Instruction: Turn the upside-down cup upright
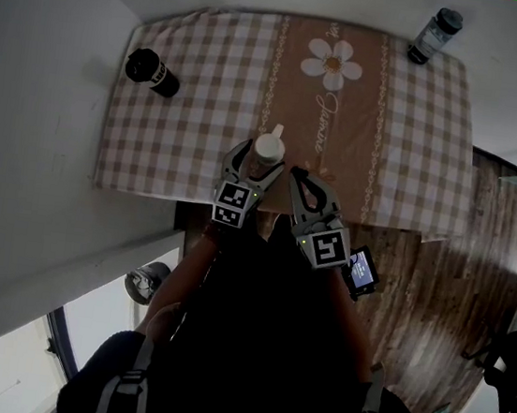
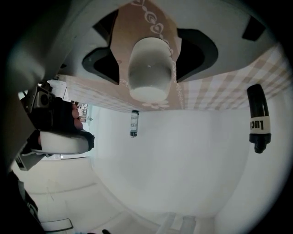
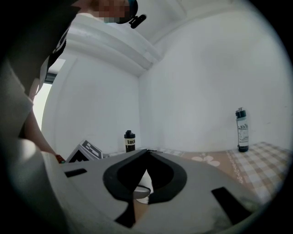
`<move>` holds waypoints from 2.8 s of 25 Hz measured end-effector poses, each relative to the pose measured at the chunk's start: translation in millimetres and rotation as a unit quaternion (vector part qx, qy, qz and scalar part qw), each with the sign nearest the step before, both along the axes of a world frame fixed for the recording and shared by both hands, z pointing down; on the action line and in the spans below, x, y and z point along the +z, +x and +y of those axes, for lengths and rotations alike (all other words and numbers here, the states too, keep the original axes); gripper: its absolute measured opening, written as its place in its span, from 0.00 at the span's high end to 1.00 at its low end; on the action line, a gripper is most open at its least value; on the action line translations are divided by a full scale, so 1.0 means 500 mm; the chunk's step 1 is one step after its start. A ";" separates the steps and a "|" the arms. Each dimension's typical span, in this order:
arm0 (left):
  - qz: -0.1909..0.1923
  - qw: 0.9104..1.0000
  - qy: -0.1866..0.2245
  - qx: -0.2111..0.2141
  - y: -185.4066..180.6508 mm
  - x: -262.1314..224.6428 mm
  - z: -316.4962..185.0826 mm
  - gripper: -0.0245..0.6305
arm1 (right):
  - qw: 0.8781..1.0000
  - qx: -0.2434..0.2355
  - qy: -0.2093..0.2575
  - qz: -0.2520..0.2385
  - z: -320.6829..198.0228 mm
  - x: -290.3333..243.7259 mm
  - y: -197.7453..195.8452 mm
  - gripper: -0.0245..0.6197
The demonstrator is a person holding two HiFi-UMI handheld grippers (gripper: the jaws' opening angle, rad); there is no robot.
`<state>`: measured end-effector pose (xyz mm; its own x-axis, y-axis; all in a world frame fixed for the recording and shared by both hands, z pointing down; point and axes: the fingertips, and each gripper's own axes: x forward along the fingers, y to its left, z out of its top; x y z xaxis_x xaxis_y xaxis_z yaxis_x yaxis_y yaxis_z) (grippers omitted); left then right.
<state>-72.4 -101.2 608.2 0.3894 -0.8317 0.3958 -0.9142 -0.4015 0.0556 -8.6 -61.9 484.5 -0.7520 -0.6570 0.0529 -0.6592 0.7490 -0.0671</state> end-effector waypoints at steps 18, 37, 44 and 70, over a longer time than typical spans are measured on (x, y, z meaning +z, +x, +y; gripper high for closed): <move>-0.031 0.999 -0.034 0.021 0.013 0.058 -0.035 0.37 | 1.000 0.018 0.005 0.006 -0.045 -0.010 -0.010 0.95; -0.035 0.999 -0.013 0.032 0.010 0.054 -0.031 0.38 | 1.000 0.021 -0.006 0.014 -0.037 0.008 0.004 0.95; -0.030 0.998 0.006 0.048 0.011 0.015 -0.018 0.38 | 1.000 0.022 -0.012 0.007 -0.041 0.009 0.006 0.95; 0.056 0.986 0.097 0.125 0.007 -0.237 0.043 0.38 | 0.988 0.008 -0.120 -0.099 -0.044 0.044 0.008 0.95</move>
